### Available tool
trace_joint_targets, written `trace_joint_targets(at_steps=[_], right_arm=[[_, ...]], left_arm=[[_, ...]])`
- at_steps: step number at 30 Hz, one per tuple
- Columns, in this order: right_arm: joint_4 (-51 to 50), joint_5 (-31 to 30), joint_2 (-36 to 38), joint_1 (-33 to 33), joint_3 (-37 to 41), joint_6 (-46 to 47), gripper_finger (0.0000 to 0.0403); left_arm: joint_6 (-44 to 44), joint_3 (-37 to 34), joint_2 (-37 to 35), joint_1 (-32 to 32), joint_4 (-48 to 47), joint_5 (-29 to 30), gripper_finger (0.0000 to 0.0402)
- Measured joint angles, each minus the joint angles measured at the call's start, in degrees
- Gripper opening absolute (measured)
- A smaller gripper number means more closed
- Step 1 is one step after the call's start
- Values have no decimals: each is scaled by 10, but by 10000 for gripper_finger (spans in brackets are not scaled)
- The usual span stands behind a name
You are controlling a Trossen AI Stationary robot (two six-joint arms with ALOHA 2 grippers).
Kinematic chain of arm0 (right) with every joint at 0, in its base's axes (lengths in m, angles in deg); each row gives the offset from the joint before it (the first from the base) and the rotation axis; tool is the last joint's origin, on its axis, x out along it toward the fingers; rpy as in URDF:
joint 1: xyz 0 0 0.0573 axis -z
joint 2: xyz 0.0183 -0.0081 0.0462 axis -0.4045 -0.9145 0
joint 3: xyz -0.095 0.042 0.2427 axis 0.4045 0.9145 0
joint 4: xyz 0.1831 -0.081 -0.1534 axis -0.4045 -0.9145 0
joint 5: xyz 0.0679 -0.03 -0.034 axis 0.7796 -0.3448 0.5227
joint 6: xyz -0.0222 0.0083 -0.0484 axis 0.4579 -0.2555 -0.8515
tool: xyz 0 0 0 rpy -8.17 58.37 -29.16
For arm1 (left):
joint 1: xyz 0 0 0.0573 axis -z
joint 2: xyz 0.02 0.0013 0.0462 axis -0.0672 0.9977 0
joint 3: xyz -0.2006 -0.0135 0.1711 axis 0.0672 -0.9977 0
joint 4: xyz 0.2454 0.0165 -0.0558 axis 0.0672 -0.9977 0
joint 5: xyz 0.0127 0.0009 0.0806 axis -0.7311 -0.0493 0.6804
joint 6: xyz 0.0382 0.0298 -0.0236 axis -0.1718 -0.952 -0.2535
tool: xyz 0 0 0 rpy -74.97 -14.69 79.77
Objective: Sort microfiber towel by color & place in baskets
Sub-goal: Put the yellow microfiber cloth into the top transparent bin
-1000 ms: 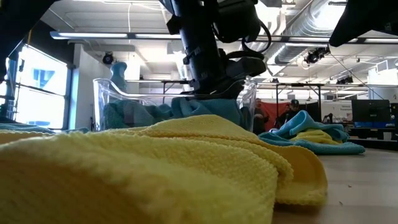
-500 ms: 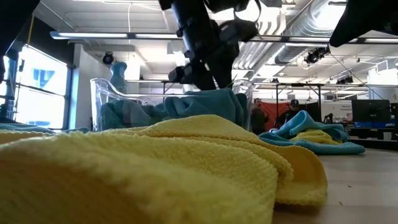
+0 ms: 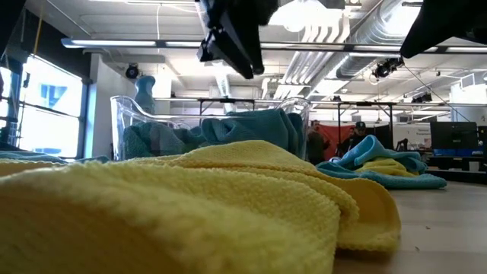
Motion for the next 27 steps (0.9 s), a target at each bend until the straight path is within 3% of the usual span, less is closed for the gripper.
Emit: trace_joint_targets(at_steps=[4, 10, 19, 27], right_arm=[[2, 0, 0, 20, 0, 8, 0], [2, 0, 0, 59, 0, 31, 23], [-2, -21, 0, 137, 0, 31, 92], [-29, 6, 0, 267, 0, -10, 143]], left_arm=[[-58, -31, -28, 22, 8, 3, 111], [-79, -140, -100, 34, 87, 10, 111], [-82, -309, -287, 33, 108, 77, 110], [-85, -430, -454, 18, 108, 80, 110]])
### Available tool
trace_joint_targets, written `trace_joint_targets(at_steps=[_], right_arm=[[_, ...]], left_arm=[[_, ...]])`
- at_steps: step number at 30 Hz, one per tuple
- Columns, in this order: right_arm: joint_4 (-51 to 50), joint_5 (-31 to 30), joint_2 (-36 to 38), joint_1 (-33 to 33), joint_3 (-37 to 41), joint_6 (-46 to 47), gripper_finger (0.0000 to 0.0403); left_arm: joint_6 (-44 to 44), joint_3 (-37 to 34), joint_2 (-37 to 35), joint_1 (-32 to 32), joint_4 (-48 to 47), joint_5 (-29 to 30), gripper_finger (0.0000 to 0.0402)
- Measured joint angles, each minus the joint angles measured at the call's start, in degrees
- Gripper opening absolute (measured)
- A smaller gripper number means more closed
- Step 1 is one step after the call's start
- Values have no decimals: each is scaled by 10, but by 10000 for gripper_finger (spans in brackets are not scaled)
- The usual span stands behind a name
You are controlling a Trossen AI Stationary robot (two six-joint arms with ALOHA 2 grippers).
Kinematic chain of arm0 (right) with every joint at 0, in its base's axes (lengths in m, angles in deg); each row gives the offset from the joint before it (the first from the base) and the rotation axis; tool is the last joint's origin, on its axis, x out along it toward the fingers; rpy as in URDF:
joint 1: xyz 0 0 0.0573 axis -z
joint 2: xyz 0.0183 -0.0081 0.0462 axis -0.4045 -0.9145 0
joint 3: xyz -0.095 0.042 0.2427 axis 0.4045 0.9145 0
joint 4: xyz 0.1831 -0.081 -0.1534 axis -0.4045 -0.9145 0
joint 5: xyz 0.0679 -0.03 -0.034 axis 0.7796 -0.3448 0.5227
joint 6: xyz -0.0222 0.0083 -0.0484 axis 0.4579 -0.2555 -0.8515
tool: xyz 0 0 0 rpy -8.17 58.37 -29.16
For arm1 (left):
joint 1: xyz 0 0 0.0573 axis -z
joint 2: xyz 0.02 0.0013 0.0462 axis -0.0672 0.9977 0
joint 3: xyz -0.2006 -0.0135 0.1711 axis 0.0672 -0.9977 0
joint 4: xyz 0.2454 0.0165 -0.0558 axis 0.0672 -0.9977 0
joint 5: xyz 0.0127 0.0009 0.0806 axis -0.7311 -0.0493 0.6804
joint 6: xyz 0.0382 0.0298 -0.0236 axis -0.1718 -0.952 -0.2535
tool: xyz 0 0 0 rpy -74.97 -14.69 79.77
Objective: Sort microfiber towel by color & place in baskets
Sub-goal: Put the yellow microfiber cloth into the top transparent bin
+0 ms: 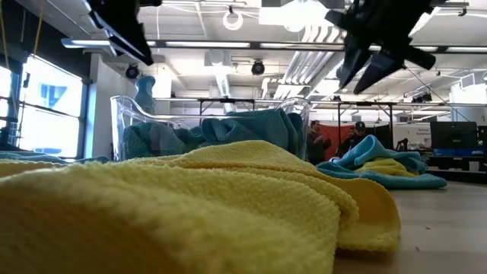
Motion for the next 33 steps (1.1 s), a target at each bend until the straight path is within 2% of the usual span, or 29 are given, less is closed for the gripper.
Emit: trace_joint_targets(at_steps=[7, 11, 13, 17, 23, 30, 33], right_arm=[[-109, 135, 0, 164, 0, 15, 165], [-142, 164, -7, 242, 1, 2, 165], [-116, 181, -7, 276, 17, -23, 165], [-6, 259, -6, 334, 94, -64, 165], [122, 315, -6, 374, 192, -65, 165], [191, 319, -4, 397, 260, -73, 164], [200, 318, -3, 397, 273, -81, 149]], left_arm=[[-10, -43, -90, -21, 0, 0, 110], [-11, -46, -113, -28, 1, 0, 110], [-11, -46, -119, -29, 1, 0, 110], [-18, -46, -124, -34, 2, 0, 110], [-2, -46, -124, -37, 2, 1, 110], [6, -46, -124, -38, 2, 22, 110], [11, -46, -124, -41, 12, 26, 110]])
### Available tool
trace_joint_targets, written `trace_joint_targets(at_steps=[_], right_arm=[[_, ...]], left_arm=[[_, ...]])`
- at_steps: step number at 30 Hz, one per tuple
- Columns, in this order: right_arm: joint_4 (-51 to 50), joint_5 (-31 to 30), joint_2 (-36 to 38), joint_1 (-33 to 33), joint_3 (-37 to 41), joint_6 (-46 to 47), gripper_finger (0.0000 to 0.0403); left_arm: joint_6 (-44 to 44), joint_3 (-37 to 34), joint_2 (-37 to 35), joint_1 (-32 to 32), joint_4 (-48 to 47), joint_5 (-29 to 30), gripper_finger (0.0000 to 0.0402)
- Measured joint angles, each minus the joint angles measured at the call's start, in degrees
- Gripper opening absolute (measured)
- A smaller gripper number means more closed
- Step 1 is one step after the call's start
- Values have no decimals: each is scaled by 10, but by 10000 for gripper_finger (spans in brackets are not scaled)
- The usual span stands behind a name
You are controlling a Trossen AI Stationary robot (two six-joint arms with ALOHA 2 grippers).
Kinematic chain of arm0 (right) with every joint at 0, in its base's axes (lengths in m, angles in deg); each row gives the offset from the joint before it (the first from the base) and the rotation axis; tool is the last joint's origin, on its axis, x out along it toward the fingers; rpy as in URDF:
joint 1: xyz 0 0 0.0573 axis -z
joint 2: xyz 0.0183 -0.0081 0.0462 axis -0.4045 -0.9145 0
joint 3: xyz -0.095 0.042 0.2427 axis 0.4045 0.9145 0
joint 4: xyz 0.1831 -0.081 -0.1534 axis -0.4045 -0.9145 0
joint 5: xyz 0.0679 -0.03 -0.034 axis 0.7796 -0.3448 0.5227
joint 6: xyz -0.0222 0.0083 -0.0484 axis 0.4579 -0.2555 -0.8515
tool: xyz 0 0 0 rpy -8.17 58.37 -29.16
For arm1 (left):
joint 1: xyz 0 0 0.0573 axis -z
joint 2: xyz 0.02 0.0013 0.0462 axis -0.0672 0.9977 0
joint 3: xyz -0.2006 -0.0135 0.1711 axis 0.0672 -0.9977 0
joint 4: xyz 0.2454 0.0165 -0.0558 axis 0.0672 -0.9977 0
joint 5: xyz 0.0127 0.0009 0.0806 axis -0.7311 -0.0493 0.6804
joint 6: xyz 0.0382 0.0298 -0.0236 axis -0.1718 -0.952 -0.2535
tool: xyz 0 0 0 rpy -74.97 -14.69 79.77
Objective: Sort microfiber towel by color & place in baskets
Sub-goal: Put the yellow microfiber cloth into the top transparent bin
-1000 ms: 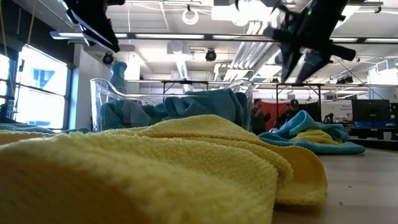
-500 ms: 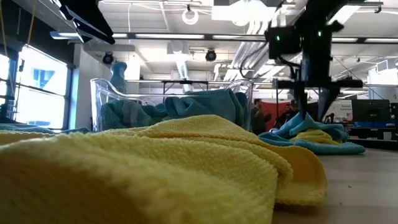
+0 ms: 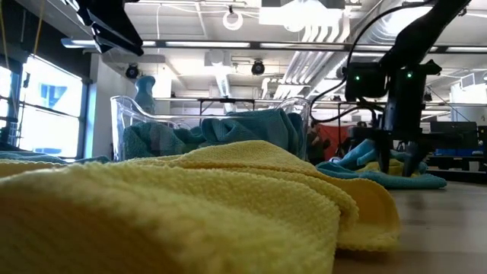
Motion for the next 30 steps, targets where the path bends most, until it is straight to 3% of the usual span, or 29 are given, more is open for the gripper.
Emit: trace_joint_targets(at_steps=[7, 13, 21, 30], right_arm=[[-26, -10, -1, -10, -12, -16, 16], [-165, -53, 14, -31, -106, -43, 9], [-410, -227, 53, -101, -322, 2, 3], [-484, -353, 53, -131, -519, -24, 1]], left_arm=[[0, 0, 0, -13, 15, -3, 110], [0, 0, 0, -15, 15, -17, 110], [4, 0, 0, -15, 15, -17, 110], [0, 0, 0, -15, 15, -17, 110]])
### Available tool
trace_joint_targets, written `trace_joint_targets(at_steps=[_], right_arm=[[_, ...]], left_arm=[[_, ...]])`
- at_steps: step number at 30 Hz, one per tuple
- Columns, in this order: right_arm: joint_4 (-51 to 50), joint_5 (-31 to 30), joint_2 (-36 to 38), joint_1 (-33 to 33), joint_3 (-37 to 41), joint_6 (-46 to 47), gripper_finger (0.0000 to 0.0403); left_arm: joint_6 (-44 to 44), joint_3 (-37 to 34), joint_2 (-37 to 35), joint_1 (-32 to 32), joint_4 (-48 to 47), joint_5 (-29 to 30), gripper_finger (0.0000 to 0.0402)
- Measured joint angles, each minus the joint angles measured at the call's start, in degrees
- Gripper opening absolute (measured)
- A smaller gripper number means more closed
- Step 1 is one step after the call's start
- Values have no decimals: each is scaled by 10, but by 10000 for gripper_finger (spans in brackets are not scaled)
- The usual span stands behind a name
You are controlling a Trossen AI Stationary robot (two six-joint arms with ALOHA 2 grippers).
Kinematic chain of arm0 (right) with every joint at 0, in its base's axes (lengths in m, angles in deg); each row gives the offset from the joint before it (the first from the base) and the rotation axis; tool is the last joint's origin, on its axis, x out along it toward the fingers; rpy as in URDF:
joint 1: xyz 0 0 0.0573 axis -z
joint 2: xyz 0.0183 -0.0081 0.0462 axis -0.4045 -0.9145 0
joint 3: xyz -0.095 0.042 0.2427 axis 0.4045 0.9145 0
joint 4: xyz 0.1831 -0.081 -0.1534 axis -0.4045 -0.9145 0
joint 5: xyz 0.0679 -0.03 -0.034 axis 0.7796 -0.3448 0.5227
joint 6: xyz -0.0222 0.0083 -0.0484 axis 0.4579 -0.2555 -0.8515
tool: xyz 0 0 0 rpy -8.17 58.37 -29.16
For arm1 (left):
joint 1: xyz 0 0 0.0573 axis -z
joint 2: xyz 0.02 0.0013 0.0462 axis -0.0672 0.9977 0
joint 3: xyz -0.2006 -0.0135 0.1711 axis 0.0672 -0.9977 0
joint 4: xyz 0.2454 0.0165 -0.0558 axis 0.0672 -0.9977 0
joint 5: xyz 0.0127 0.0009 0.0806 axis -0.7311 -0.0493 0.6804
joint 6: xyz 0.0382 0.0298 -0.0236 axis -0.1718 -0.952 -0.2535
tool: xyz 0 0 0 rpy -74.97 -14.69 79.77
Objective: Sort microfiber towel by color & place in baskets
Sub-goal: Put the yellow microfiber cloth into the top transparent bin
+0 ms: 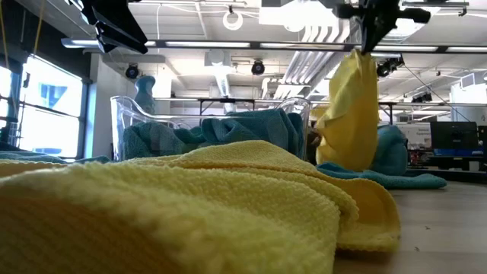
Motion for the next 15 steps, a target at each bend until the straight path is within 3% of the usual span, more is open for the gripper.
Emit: trace_joint_targets(at_steps=[7, 15], right_arm=[[32, -54, -1, -17, -55, -54, 1], [224, -72, -1, -31, -83, -233, 0]], left_arm=[[7, 0, 0, 0, 0, 0, 110], [9, 0, 0, 0, 0, 0, 110]])
